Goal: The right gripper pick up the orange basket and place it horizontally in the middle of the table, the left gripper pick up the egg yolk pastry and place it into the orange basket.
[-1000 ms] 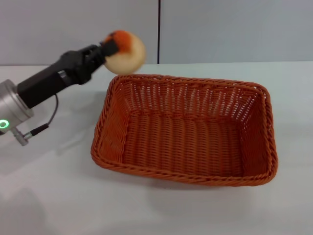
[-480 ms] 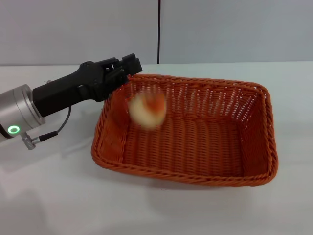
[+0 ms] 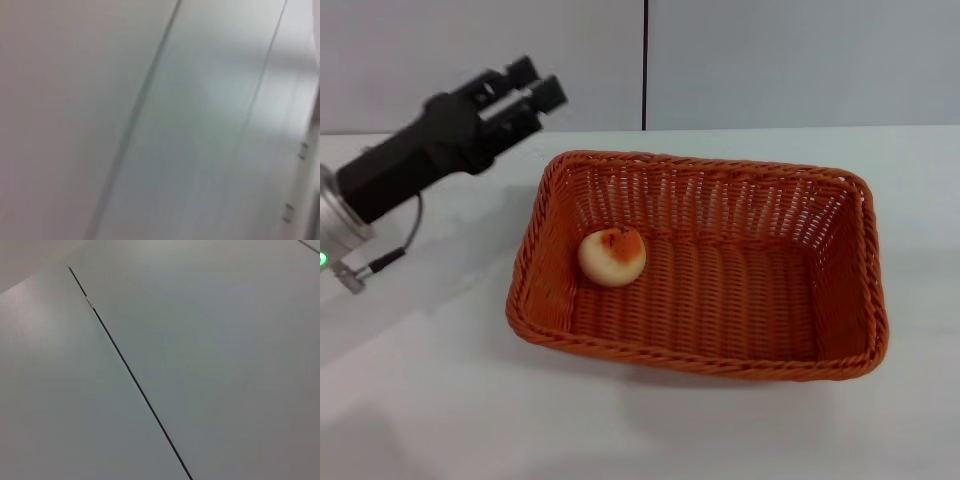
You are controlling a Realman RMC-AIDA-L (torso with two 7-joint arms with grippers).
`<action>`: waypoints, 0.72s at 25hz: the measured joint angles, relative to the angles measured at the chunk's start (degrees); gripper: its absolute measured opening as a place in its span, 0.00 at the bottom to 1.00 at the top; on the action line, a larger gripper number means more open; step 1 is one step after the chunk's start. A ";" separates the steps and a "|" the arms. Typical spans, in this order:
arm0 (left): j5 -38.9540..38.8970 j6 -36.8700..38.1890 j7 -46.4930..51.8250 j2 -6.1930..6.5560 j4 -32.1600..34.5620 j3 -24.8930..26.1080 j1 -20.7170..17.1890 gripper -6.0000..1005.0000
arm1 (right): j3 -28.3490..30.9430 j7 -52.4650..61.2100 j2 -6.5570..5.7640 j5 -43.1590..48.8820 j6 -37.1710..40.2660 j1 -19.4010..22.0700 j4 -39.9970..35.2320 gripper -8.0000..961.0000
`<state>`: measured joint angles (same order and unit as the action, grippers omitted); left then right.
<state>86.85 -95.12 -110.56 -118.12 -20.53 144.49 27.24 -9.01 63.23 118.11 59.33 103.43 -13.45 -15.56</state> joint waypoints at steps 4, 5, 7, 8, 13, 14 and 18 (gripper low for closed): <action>-7.76 -0.32 -7.36 0.01 -0.09 0.01 -2.88 0.64 | -0.26 -2.12 -0.02 0.00 -0.11 0.00 0.00 0.58; -7.76 -0.32 -7.36 0.01 -0.09 0.01 -2.88 0.68 | -0.33 -2.52 0.01 0.00 -0.25 0.00 0.00 0.58; -15.33 0.06 -11.75 -0.01 0.37 0.08 -5.06 0.74 | -0.41 -2.99 0.02 0.00 -0.81 0.00 0.00 0.58; -16.91 0.21 -12.73 -0.03 0.60 0.10 -5.48 0.75 | -0.44 -3.16 0.05 0.00 -1.12 0.00 0.00 0.58; -28.55 1.33 -19.45 -0.08 4.45 0.33 -8.24 0.84 | -0.49 -4.08 0.10 0.01 -2.08 0.00 0.00 0.58; -29.80 1.63 -20.01 -0.09 4.94 0.46 -8.48 0.84 | -0.50 -4.12 0.10 0.02 -2.29 0.00 0.00 0.58; -32.03 3.76 -21.01 -0.08 6.28 1.35 -9.16 0.84 | -0.57 -4.33 0.10 0.04 -2.97 -0.21 0.00 0.58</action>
<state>54.81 -91.35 -131.57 -118.20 -14.26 145.84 18.08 -9.58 58.89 118.21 59.37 100.45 -13.66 -15.56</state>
